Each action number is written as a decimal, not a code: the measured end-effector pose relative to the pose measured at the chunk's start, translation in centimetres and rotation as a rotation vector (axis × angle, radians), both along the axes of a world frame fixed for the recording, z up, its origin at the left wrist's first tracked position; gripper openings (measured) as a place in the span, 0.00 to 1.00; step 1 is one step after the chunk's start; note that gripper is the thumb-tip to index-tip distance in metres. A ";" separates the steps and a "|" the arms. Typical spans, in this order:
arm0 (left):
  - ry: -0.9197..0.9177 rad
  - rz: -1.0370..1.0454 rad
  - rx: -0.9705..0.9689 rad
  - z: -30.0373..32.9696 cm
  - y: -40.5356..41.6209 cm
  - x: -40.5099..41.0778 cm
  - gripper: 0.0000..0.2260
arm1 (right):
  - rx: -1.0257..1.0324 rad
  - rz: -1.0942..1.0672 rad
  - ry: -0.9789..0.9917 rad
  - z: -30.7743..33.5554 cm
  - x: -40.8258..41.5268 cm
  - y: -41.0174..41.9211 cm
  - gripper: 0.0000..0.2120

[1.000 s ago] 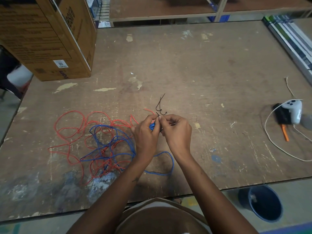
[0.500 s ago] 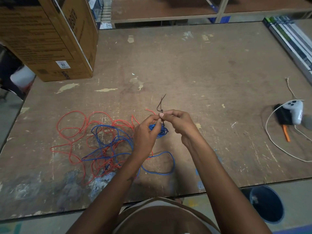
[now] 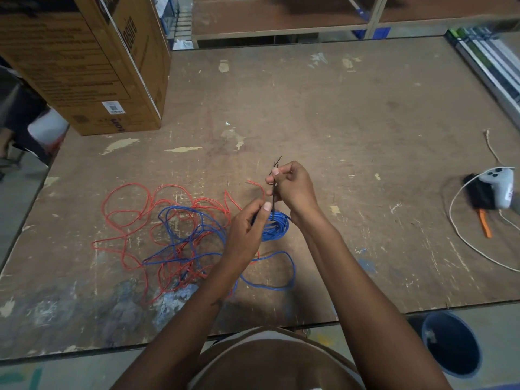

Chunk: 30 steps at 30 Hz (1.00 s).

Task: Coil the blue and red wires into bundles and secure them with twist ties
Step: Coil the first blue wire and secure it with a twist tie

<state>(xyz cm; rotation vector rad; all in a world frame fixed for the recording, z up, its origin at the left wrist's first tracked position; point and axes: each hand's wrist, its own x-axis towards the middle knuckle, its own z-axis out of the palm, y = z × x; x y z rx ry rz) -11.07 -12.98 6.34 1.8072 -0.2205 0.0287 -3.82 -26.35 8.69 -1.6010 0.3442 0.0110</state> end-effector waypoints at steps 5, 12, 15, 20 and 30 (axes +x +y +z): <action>0.007 0.027 0.029 -0.1 0.4 0.6 0.14 | -0.100 0.004 -0.079 0.0 0.6 1.0 0.07; 0.160 0.146 -0.133 -0.7 0.4 1.5 0.10 | 0.159 0.268 0.106 0.9 -0.9 1.0 0.09; 0.168 0.160 -0.156 -0.9 0.7 2.2 0.09 | 0.197 0.243 0.063 -0.2 -1.8 0.6 0.10; 0.132 0.108 -0.180 -0.9 0.1 2.3 0.11 | 0.058 0.056 -0.019 -2.1 -1.6 1.9 0.06; 0.200 -0.046 -0.036 -1.9 -0.2 5.6 0.05 | -0.073 0.099 -0.061 -1.6 1.3 -1.3 0.06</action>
